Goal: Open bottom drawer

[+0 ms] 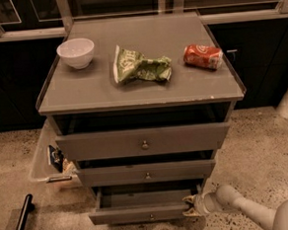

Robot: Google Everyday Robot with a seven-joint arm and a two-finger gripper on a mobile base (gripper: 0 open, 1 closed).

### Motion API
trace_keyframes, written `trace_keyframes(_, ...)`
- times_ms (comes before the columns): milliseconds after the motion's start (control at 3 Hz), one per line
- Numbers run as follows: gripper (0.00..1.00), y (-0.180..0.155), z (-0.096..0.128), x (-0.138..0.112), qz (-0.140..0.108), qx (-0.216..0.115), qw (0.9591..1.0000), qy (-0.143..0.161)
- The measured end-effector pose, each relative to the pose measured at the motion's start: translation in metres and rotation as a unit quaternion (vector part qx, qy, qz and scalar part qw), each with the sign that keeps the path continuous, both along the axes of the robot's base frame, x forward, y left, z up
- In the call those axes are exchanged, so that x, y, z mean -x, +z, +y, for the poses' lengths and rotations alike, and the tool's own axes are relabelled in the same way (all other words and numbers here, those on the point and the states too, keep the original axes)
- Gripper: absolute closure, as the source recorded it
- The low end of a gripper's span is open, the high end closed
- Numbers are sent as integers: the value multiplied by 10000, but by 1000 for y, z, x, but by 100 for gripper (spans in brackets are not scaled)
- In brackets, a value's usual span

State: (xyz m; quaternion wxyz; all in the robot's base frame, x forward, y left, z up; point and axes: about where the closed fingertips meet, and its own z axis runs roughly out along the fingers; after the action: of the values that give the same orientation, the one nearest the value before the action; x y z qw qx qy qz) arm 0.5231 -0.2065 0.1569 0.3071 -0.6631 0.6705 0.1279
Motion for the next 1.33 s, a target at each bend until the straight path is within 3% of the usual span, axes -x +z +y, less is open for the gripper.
trace_keyframes(333,12,-2,-3,7,74,-92,9999,11)
trace_keyframes(667,14,-2,-3,7,74,-92,9999,11)
trace_keyframes(1000,38,-7,-13,37,196,-200,9996,89)
trace_keyframes(1333,61,-4,-15,45,229,-232,9994,98)
